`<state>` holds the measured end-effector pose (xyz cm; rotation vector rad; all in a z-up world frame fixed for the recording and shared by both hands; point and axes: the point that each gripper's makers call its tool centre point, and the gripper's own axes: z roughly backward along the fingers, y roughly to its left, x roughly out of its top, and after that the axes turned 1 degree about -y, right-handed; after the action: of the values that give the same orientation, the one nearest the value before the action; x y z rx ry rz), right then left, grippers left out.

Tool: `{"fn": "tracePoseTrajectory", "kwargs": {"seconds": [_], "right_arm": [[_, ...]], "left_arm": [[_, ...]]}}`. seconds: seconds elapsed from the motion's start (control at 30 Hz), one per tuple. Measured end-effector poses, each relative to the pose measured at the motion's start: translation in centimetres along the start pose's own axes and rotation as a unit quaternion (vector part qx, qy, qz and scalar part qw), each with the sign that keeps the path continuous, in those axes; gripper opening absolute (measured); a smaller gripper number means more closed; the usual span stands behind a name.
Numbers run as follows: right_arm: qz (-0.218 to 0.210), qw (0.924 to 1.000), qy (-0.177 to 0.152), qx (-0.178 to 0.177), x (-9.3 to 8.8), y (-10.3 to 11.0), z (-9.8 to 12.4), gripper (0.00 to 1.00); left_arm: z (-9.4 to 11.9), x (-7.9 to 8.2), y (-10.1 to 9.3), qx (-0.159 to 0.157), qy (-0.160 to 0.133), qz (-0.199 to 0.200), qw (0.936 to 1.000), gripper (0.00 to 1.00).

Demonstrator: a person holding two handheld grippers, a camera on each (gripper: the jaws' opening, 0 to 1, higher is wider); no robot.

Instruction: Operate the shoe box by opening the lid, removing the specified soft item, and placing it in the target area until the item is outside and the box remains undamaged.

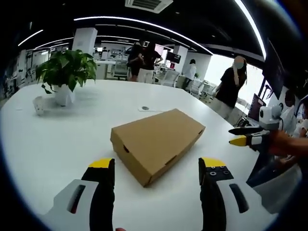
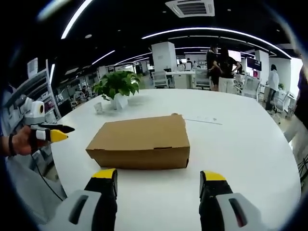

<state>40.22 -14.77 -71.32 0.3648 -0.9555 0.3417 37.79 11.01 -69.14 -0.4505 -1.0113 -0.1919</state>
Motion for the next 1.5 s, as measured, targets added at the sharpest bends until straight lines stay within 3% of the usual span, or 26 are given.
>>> {"fn": "tracePoseTrajectory", "kwargs": {"seconds": [0.8, 1.2, 1.5], "right_arm": [[-0.041, 0.9987, 0.009, 0.028, 2.3, -2.8, -8.2, 0.63], [-0.031, 0.9987, 0.027, 0.029, 2.5, -3.9, -10.7, 0.56], [-0.029, 0.9985, 0.031, 0.035, 2.3, -3.5, -11.5, 0.45]], "left_arm": [[-4.1, -1.5, 1.6, 0.017, 0.016, 0.055, 0.9982, 0.7], [-6.7, -2.7, 2.5, 0.021, 0.032, 0.104, 0.9939, 0.62], [-7.7, -4.1, 2.5, 0.021, 0.054, 0.126, 0.9904, 0.54]]}}
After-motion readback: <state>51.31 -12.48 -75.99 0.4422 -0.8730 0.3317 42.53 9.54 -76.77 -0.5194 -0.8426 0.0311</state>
